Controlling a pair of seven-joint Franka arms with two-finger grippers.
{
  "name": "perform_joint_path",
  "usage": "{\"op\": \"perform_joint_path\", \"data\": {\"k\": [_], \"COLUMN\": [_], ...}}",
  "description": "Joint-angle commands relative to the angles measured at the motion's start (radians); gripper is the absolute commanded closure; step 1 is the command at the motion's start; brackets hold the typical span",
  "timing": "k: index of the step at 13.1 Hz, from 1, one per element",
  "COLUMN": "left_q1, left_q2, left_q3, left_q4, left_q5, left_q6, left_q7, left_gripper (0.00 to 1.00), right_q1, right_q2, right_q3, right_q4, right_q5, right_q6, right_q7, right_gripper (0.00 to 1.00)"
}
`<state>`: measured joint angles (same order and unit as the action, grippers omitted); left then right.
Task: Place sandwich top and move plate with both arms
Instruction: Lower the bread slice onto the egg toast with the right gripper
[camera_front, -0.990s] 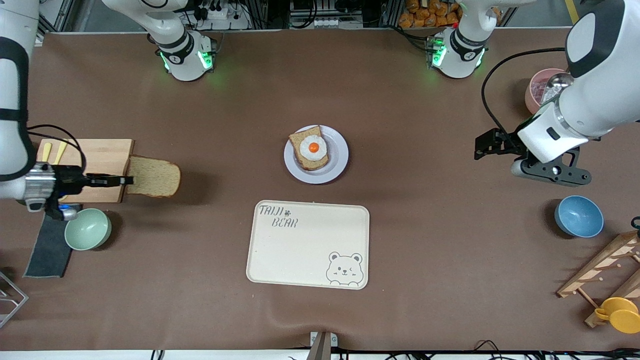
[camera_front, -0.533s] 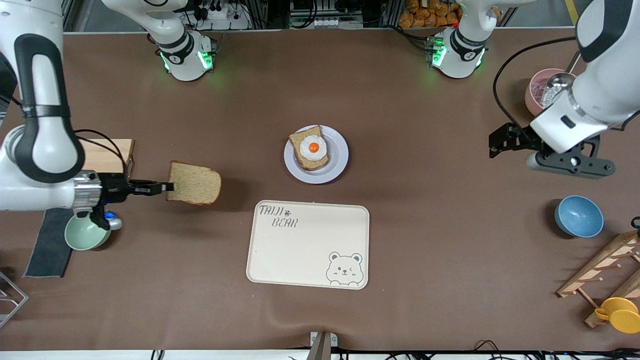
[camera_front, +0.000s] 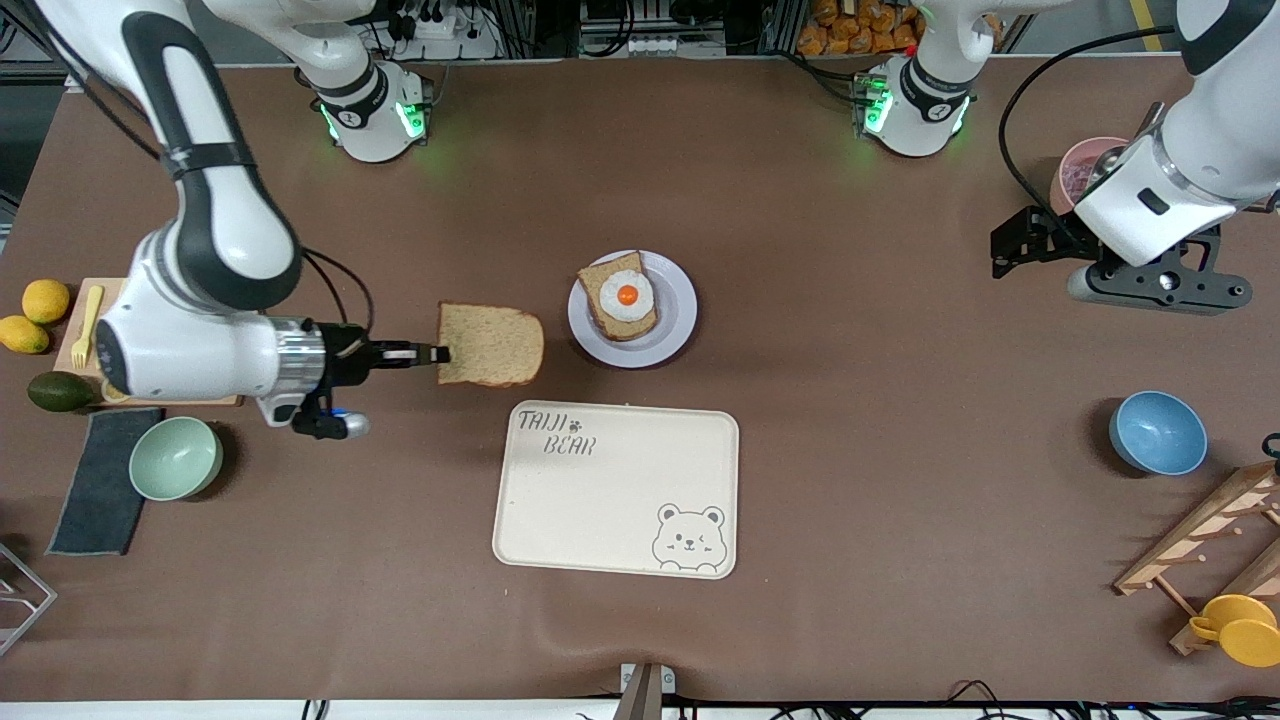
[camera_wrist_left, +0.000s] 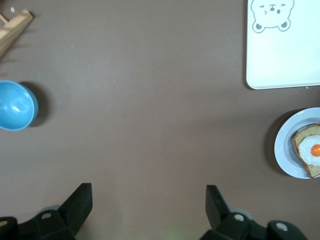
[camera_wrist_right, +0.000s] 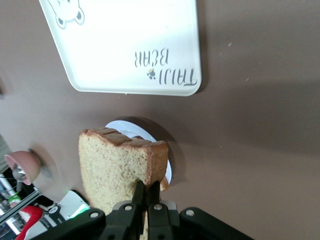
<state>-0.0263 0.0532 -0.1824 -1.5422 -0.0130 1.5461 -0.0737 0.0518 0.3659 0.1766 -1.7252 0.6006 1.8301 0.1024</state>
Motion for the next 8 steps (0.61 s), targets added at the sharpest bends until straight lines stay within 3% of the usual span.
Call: {"op": "perform_joint_path", "data": {"k": [1, 2, 4, 8], "left_q1": [-0.006, -0.004, -0.004, -0.006], "left_q2": [-0.021, -0.024, -0.035, -0.038], "left_q3": [-0.020, -0.031, -0.048, -0.051], "left_q4": [-0.006, -0.006, -0.006, -0.006], "left_q5": [0.027, 0.027, 0.027, 0.027], "left_q6": [-0.026, -0.027, -0.032, -0.032], "left_q7": [-0.028, -0.041, -0.080, -0.080], "left_gripper": [0.00, 0.00, 0.00, 0.00], "right_q1": [0.000, 0.016, 0.022, 0.040], "right_q2": [-0.031, -0.033, -0.056, -0.044], "right_q3": [0.069, 0.072, 0.145, 0.221], "right_q4": [-0.034, -0.065, -0.146, -0.162], "right_q5": [-0.062, -0.062, -0.062, -0.062], "right_q6": [0.028, 0.043, 0.168, 0.256], "right_q7": [0.083, 0.083, 0.089, 0.160], "right_gripper": [1.00, 1.00, 1.00, 1.00]}}
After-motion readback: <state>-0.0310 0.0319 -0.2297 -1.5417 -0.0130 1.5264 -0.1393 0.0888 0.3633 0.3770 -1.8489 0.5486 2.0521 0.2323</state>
